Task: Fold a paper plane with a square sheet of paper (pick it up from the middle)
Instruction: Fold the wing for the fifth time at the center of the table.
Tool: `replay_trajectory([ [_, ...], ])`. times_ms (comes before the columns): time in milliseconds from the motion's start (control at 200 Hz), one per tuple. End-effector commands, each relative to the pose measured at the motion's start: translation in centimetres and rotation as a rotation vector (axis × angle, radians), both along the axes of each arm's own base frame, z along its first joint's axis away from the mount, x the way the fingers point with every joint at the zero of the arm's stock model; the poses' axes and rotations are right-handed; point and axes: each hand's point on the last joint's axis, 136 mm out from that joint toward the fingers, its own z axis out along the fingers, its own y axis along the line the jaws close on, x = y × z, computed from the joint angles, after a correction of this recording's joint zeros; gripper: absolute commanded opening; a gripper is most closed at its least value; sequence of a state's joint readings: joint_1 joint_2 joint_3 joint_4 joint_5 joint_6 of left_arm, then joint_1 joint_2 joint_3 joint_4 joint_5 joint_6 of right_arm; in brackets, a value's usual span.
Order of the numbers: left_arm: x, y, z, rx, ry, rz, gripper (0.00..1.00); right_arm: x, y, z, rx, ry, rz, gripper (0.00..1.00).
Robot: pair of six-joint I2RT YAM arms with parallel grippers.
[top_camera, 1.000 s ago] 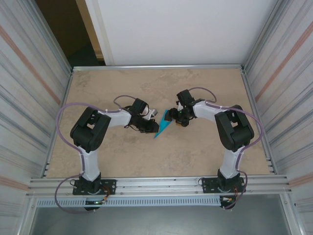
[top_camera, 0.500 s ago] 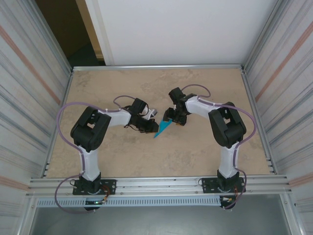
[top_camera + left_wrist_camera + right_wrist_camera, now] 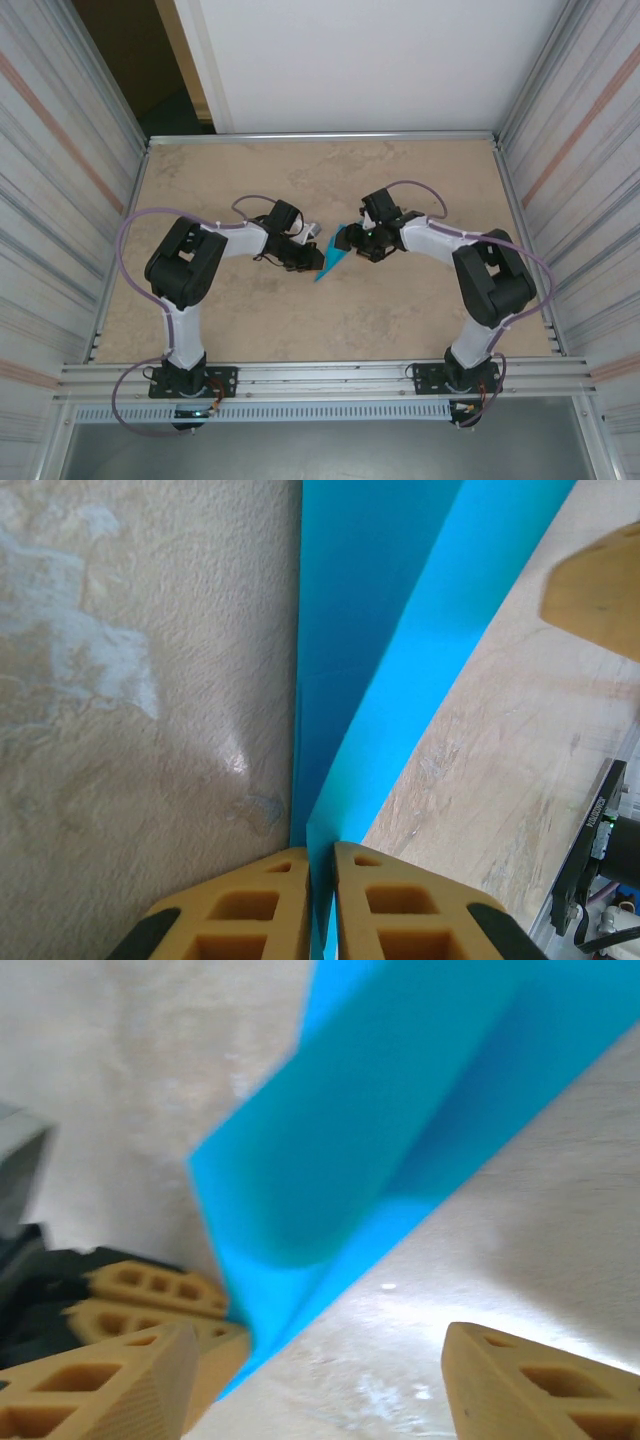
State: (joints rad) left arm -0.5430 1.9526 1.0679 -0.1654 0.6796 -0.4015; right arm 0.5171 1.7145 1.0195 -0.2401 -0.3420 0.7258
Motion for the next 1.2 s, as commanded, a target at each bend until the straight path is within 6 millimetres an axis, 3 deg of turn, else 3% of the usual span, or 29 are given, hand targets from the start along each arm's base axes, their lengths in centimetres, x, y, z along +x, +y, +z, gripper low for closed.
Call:
replay_trajectory([
  [0, -1.3, 2.0, -4.0, 0.133, 0.082, 0.026, 0.14, 0.0, 2.5, 2.4, 0.098, -0.081, 0.069, 0.57],
  [155, -1.2, 1.9, -3.9, 0.131, 0.082, 0.027, 0.14, 0.2, 4.0, 1.9, 0.126, -0.07, 0.099, 0.35],
  [271, -1.2, 1.9, -4.0, 0.129, 0.086, 0.028, 0.14, 0.8, 4.5, 0.9, 0.124, -0.049, 0.094, 0.26],
  [742, -1.3, 1.8, -4.0, 0.125, 0.094, 0.029, 0.14, 2.1, 3.5, -2.6, 0.09, 0.03, 0.059, 0.2],
  [1198, -1.5, 1.9, -4.2, 0.128, 0.104, 0.03, 0.13, 2.1, 3.2, -3.8, 0.073, 0.049, 0.057, 0.2],
])
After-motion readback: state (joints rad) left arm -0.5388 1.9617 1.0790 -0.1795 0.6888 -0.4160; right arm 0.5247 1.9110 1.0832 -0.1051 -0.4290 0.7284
